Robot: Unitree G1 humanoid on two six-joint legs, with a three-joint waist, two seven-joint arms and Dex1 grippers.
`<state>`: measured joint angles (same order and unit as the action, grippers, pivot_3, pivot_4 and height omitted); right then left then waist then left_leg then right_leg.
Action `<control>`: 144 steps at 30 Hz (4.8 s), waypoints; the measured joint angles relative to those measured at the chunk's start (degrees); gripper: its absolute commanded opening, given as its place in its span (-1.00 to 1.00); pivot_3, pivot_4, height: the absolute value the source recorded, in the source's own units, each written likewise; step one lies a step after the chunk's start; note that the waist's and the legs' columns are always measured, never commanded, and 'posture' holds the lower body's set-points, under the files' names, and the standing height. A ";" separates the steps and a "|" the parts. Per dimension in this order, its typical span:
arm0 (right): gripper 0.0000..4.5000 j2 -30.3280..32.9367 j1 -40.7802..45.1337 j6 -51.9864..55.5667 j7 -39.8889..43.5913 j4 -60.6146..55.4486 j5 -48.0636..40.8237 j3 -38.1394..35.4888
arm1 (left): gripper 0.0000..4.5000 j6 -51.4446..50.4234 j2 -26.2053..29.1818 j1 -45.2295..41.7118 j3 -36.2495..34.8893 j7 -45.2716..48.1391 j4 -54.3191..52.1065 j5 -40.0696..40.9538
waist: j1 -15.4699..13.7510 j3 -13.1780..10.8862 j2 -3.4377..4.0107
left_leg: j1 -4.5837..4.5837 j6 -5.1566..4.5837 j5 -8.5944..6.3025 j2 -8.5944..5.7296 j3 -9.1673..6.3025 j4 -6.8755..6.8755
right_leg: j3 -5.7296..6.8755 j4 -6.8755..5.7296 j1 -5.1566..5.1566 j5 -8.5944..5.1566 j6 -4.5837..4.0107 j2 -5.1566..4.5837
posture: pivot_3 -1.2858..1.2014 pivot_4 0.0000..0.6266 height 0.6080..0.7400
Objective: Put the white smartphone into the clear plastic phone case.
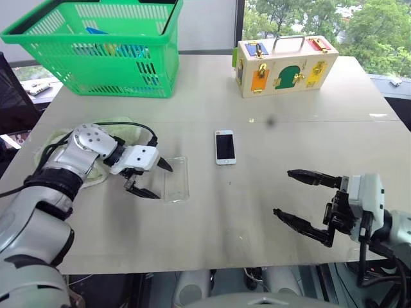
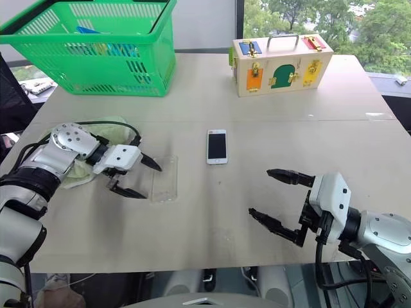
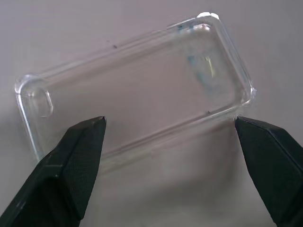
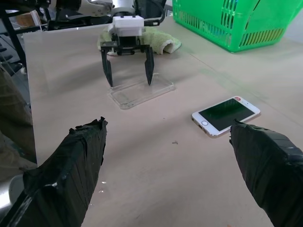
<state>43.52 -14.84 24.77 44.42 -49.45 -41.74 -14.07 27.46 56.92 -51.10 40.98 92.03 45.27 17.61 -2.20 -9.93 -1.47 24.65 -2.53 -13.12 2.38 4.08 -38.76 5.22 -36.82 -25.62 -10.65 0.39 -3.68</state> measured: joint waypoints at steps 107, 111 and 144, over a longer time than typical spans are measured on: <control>1.00 -48.81 62.53 27.14 -32.68 67.77 37.08 32.10 | 0.97 -70.85 -13.66 41.81 -52.24 -42.33 -62.10 14.75 | 3.69 0.10 0.24 | -0.11 -0.11 -0.08 0.14 0.02 -0.19 | -1.08 -0.25 -0.09 0.12 -0.05 0.58 | 0.03 -0.52 1.00; 1.00 -48.54 63.01 27.00 -32.00 68.27 38.54 33.75 | 0.97 -70.85 -13.66 42.07 -52.24 -42.48 -62.12 14.76 | 4.05 0.12 0.25 | -0.16 -0.10 -0.08 0.15 0.02 -0.17 | -1.07 -0.25 -0.06 0.13 -0.07 0.55 | 0.03 -0.52 1.00; 0.23 -10.96 43.62 18.86 5.97 29.42 25.19 30.37 | 1.00 -45.72 -11.60 62.75 -64.05 -18.37 -57.55 18.82 | 2.89 -0.07 0.68 | 0.10 -0.10 -0.11 0.19 0.01 0.58 | -0.27 0.66 -0.12 -0.01 0.12 0.12 | 0.03 -0.52 1.00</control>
<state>32.56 28.78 43.63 50.39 -20.03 -16.55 16.30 -18.26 45.32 11.65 -23.07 73.66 -12.28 36.43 0.69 -9.99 -0.79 24.75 -2.63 -13.23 2.57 4.09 -38.18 4.95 -36.16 -25.75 -10.66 0.51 -3.56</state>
